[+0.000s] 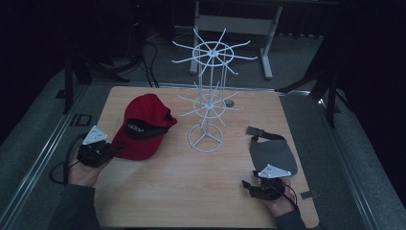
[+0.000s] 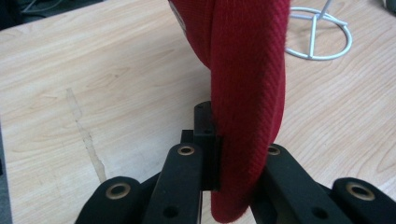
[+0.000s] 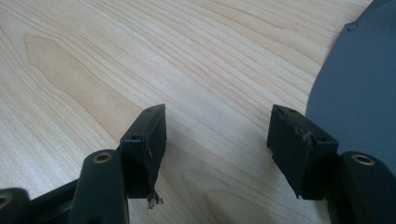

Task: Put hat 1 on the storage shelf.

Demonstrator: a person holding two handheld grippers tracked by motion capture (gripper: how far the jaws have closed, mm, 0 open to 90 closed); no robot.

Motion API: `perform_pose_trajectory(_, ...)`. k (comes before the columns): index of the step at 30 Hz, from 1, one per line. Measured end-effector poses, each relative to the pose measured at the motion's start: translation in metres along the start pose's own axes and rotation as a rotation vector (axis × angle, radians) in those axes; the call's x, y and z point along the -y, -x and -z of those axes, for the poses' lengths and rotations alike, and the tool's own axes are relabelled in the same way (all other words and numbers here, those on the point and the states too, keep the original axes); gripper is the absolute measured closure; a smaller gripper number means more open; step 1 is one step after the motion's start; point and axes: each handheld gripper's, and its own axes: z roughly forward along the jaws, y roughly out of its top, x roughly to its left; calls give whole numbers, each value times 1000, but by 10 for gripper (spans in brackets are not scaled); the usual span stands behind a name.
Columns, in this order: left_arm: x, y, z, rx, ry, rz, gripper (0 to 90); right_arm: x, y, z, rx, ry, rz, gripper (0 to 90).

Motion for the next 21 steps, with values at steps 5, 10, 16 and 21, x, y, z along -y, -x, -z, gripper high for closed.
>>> perform_pose_trajectory(5, -5, 0, 1, -15, 16, -5, 861, 0, 0, 0, 0, 0, 0, 374)
perform_pose_trajectory(10, -11, 1, 1, -21, 36, -3, 861, 0, 0, 0, 0, 0, -1, 374)
perform_pose_trajectory(16, -22, 4, 1, -27, 58, -14, 861, 0, 0, 0, 0, 0, -1, 374)
perform_pose_trajectory(21, -29, 4, 1, -35, 71, -18, 861, 0, 0, 0, 0, 0, -2, 374)
